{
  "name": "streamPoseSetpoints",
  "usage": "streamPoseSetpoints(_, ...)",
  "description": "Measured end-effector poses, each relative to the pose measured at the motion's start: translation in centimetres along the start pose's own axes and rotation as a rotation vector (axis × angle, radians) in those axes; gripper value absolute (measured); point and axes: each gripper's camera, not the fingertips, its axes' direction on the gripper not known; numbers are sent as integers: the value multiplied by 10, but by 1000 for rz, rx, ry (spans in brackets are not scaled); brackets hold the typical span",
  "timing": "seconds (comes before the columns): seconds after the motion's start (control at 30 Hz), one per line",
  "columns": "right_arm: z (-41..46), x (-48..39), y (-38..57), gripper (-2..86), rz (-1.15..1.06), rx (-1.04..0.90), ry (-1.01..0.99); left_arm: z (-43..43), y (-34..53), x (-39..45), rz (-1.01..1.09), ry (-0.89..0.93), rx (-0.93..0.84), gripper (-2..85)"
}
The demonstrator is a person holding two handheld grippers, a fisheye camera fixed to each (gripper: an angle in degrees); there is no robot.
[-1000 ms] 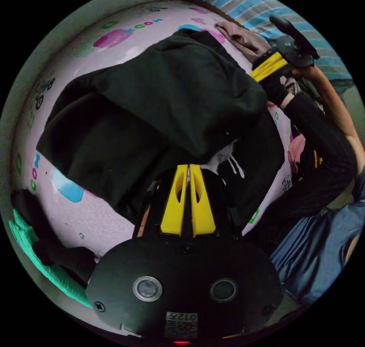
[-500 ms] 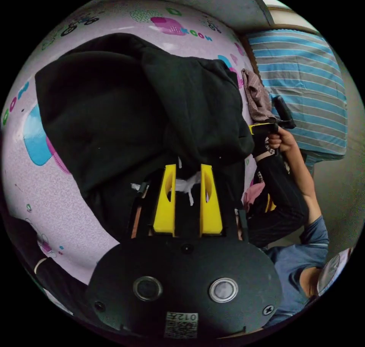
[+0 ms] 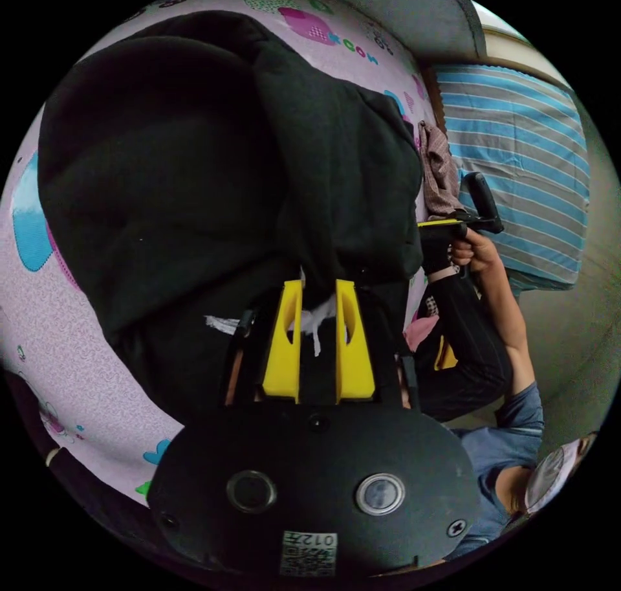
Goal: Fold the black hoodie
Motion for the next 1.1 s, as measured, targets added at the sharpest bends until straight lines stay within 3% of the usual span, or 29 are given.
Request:
streamPoseSetpoints(0.3,-11,15,3,12,-42,7,-7,-19,2,-19,18,133,79,106)
streamPoseSetpoints(0.6,-25,8,8,-2,-96,48,3,3,-9,-5,32,14,41,30)
streamPoseSetpoints(0.77,-72,-19,25,-5,-296,335,-56,-81,3,13,165,-11,330,9)
streamPoseSetpoints(0.87,-54,-12,20,-6,-287,258,-58,-61,13,11,185,-59,242,6)
streamPoseSetpoints(1.0,9,-7,11,-7,-295,-3,208,20,18,13,195,-224,27,4)
streamPoseSetpoints(1.1,16,-17,15,-6,-339,-69,310,39,23,18,216,-244,-6,5)
